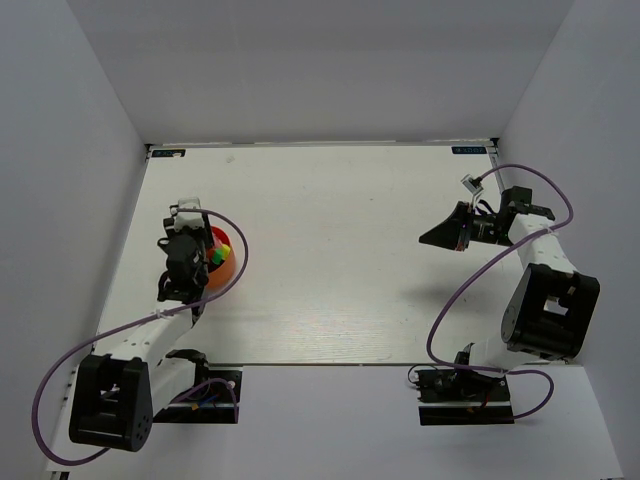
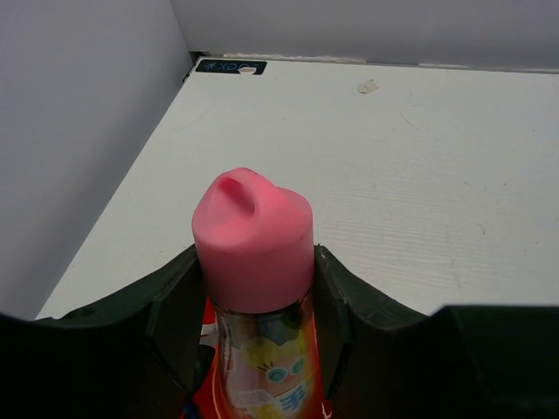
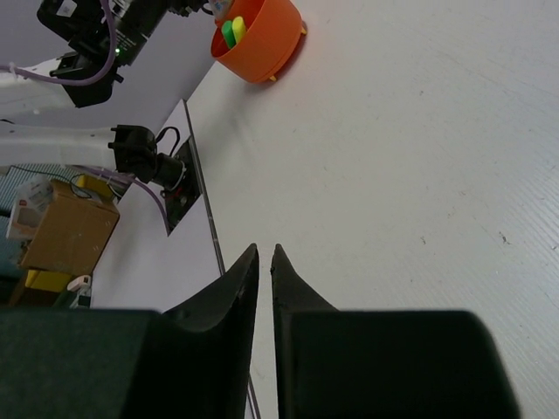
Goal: Sort the stationery into containers
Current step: Place the stationery in the storage box.
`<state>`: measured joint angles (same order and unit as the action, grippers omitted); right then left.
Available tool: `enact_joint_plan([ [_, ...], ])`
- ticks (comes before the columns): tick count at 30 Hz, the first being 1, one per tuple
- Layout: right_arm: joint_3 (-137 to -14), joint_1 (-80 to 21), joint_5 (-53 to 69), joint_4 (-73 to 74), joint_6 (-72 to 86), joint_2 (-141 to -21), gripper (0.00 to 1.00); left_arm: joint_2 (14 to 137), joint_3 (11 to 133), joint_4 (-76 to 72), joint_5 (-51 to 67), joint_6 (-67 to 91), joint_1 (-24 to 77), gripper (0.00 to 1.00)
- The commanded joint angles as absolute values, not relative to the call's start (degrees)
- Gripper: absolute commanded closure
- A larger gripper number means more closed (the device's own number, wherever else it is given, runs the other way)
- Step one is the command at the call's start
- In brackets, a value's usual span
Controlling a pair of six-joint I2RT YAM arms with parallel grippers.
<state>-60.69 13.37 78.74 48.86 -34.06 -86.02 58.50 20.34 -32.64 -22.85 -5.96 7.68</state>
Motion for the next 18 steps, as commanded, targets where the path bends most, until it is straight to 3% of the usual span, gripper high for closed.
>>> enact_joint_plan([
  [1,-63.54,13.10,81.47,53.16,-38.40,-86.75,0.86,57.04,19.78,-34.46,-24.70,-4.75,8.26,0.75],
  [6,-64.51,13.18,81.83,55.89,-40.69,-87.01,0.74,54.94,20.39,-30.77,-25.75,-4.39,9.05,0.43],
  [13,-65.30,13.18,82.26,58.36,-42.36,-87.19,0.66,52.56,21.88,-26.37,-26.28,-3.08,9.23,0.24],
  [17,-65.83,13.27,82.18,59.41,-42.80,-87.10,0.63,51.42,23.11,-23.65,-26.54,-2.20,9.32,0.22],
  [18,-66.00,13.27,82.09,59.59,-42.72,-86.93,0.58,51.16,23.46,-23.03,-26.80,-2.11,9.23,0.22],
])
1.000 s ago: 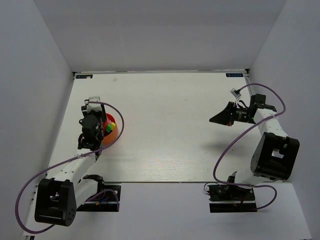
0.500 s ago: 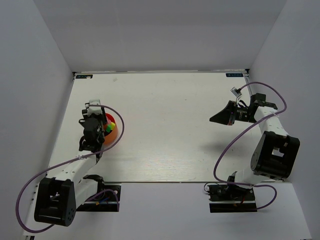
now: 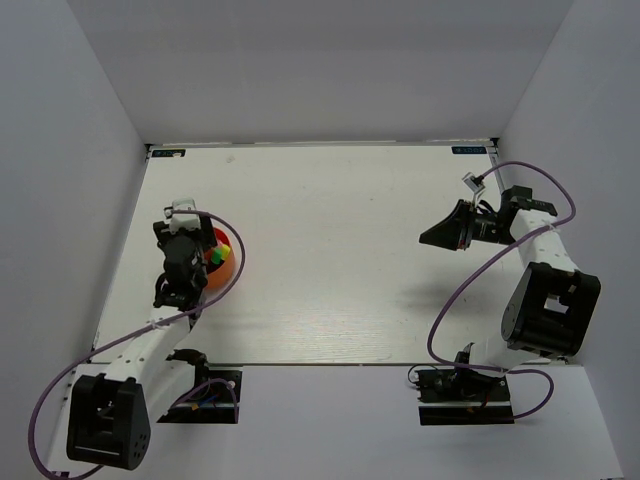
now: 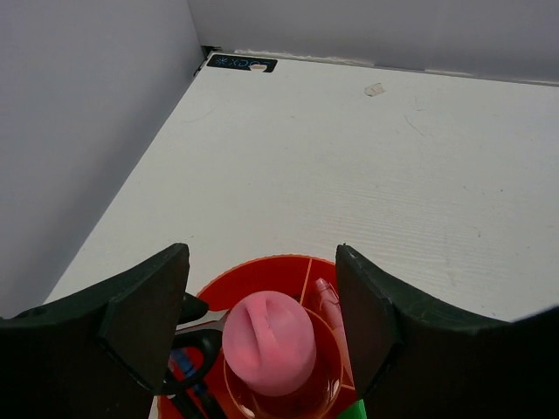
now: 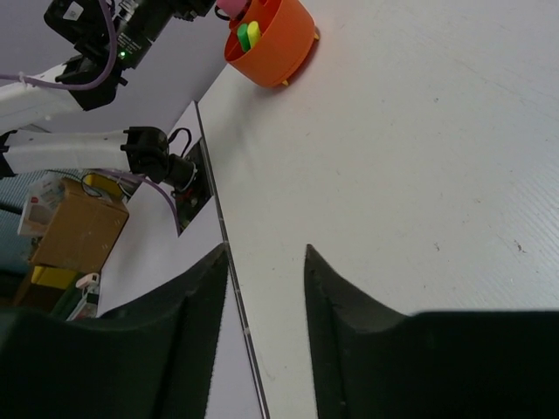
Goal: Sort the stationery into containers
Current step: Place the stationery in the storage box, then reset both arms
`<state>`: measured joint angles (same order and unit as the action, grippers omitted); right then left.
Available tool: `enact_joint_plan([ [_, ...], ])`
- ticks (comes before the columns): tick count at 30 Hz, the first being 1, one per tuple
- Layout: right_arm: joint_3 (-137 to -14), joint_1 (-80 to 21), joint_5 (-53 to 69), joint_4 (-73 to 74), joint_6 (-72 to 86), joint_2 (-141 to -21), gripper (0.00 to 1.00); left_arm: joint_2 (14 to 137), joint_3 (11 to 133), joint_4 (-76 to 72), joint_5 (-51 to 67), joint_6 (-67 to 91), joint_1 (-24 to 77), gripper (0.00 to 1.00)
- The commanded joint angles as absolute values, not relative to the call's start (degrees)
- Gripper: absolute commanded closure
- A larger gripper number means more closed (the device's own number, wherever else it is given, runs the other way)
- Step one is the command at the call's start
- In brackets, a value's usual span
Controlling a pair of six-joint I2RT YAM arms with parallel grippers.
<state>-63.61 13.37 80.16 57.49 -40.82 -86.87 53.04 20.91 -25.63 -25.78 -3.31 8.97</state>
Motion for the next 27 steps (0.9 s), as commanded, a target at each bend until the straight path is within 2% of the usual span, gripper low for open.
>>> enact_joint_plan([
  [1,-66.27,13.36,81.05,59.68,-41.76,-87.01,0.54,50.28,23.73,-22.33,-26.72,-1.94,9.40,0.22],
  [2,-66.62,13.19,80.43,59.50,-41.23,-87.10,0.50,49.06,24.17,-20.76,-26.81,-1.67,9.58,0.22],
  [5,-67.06,13.01,76.47,53.04,-33.96,-86.84,0.25,46.42,30.02,-10.77,-26.54,-0.62,11.33,0.15],
  [6,-66.45,13.01,75.51,51.00,-29.66,-86.40,0.12,45.28,31.36,-8.46,-26.63,2.34,11.77,0.13],
  [7,-65.84,12.92,70.19,48.45,-27.10,-84.48,0.10,44.74,32.42,-2.35,-26.63,3.94,12.56,0.11],
  [8,-63.31,12.75,67.79,46.08,-18.11,-83.68,0.10,43.87,36.09,5.81,-24.89,5.96,12.83,0.00],
  [9,-62.41,12.48,65.33,37.88,-15.23,-82.11,0.10,43.60,39.78,9.19,-23.66,10.50,12.92,0.00],
  [10,-61.97,12.22,55.38,36.66,-13.90,-80.52,0.10,43.68,43.12,18.28,-20.42,12.03,13.01,0.00],
  [11,-62.31,11.52,51.72,35.78,-12.23,-79.99,0.10,44.03,44.37,20.28,-15.95,13.17,13.53,0.00],
  [12,-62.49,10.73,41.59,35.42,-11.96,-79.02,0.10,44.21,46.65,21.43,-13.39,15.01,13.71,0.00],
  [14,-63.02,9.67,35.19,34.90,-11.86,-78.05,0.10,45.17,47.54,24.95,-3.65,16.51,15.28,0.00],
  [15,-62.93,9.15,24.72,33.76,-10.73,-77.26,0.10,46.48,49.38,25.74,-0.91,16.61,15.81,0.00],
  [16,-62.93,8.18,21.65,32.71,-10.11,-76.65,0.10,47.45,50.35,30.28,4.43,16.79,16.78,0.00],
  [18,-62.75,7.65,12.02,31.65,-7.14,-76.20,0.10,53.68,53.50,33.21,12.19,15.65,18.80,0.00],
  [19,-62.06,7.21,9.60,29.55,-5.64,-75.77,0.10,55.18,55.53,36.96,17.87,13.38,21.68,0.00],
  [21,-61.18,7.12,6.08,27.52,-0.39,-74.63,0.10,60.89,56.86,38.23,19.16,11.61,24.07,0.00],
  [22,-59.95,7.21,6.24,25.51,1.21,-74.01,0.10,61.78,56.69,38.49,18.12,10.12,27.30,0.00],
  [27,-57.74,7.12,11.59,23.64,2.37,-72.69,0.10,66.62,53.00,35.25,18.89,8.53,30.41,0.00],
])
